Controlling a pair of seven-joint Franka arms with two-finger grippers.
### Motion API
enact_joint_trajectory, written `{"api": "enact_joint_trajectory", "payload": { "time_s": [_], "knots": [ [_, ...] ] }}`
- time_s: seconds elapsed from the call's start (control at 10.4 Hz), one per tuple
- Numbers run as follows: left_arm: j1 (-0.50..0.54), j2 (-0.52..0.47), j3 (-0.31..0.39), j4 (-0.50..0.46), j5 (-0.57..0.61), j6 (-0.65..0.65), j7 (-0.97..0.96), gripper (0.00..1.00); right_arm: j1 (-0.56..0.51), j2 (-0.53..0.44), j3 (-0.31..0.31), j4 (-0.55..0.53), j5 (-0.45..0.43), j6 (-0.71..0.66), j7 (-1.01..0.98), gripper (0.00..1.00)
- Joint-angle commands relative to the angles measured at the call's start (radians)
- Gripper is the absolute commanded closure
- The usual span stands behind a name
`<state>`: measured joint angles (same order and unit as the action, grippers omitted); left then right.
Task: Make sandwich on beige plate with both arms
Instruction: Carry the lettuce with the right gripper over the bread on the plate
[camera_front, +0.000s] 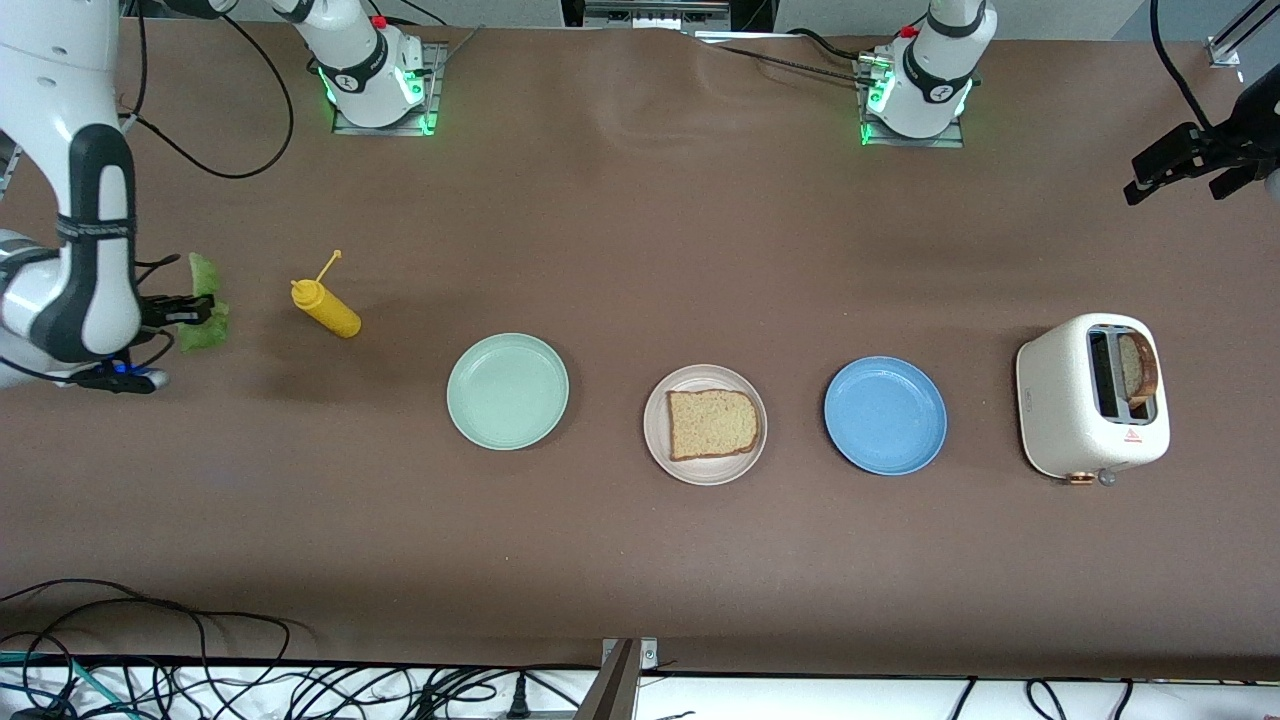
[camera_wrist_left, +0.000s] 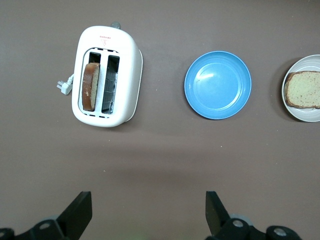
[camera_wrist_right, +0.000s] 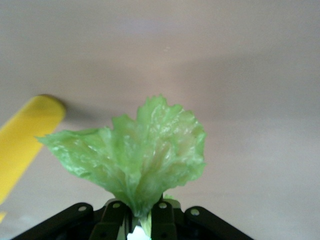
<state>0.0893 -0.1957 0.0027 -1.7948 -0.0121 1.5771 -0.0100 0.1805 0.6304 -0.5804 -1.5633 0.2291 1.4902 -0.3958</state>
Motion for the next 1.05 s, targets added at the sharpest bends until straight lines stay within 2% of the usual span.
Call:
{"api": "enact_joint_trajectory", "payload": {
  "time_s": [0.0,0.29,0.48,0.57,0.67,0.96],
  "knots": [
    [0.006,0.015,-0.009,0.034,0.034,-0.022,-0.004,0.00,0.017,0.009,-0.006,0.222,-0.016,-0.195,0.005,1.00],
    [0.004,0.015,-0.009,0.034,0.034,-0.022,-0.004,0.00,0.083,0.009,0.005,0.423,-0.001,-0.290,0.002,1.00],
    [0.004,0.015,-0.009,0.034,0.034,-0.022,-0.004,0.00,0.192,0.009,0.004,0.480,0.042,-0.286,0.008,1.00],
    [0.004,0.016,-0.009,0.034,0.034,-0.022,-0.004,0.00,0.241,0.009,0.001,0.488,0.100,-0.268,0.011,1.00],
    [0.004,0.016,-0.009,0.034,0.034,-0.022,-0.004,0.00,0.293,0.009,0.002,0.488,0.131,-0.208,0.049,1.00],
    [0.006,0.016,-0.009,0.034,0.034,-0.022,-0.004,0.00,0.492,0.018,0.010,0.489,0.131,0.025,0.100,1.00]
  ]
}}
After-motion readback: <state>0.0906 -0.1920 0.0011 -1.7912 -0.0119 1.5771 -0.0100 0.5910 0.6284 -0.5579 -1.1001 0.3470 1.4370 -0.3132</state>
